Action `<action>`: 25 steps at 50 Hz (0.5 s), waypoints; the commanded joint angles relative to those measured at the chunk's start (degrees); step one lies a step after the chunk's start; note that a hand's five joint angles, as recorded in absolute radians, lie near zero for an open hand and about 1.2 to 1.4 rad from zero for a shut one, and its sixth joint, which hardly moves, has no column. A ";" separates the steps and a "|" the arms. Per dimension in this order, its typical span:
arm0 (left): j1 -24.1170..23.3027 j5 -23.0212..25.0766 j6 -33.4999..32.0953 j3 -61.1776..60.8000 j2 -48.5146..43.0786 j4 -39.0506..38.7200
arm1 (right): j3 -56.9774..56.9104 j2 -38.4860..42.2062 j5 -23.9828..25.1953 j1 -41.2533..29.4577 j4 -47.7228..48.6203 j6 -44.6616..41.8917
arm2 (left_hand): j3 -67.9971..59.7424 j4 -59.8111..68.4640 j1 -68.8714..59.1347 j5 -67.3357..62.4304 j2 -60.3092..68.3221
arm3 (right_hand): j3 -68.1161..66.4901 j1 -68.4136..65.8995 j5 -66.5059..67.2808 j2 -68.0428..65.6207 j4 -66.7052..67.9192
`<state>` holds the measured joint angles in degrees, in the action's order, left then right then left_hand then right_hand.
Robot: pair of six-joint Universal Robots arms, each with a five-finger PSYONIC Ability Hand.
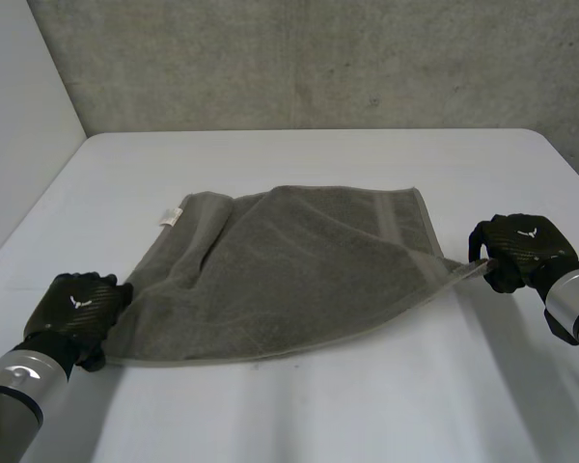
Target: Fold the towel.
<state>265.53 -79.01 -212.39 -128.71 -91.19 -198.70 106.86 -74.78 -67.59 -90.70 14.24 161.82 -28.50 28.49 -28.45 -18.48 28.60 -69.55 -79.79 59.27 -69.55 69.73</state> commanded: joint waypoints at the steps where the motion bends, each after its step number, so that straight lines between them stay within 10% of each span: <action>1: 2.54 2.19 -0.92 -0.49 -2.67 -1.34 | 0.10 0.07 0.00 0.09 0.00 -0.01 | -4.25 4.26 -4.30 -4.27 4.16 | -10.45 -0.21 10.73 -10.45 10.27; 25: 2.45 2.19 -1.01 1.53 -10.49 -6.96 | -0.07 0.95 0.00 0.09 0.09 -0.19 | -7.94 7.95 -7.99 -7.96 7.84 | -10.45 -0.21 10.73 -10.45 10.27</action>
<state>268.12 -76.81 -213.36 -128.31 -99.35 -205.14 106.84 -73.94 -67.59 -90.69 14.33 161.70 -29.41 29.49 -29.30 -19.17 29.39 -69.55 -79.79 59.29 -69.55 69.74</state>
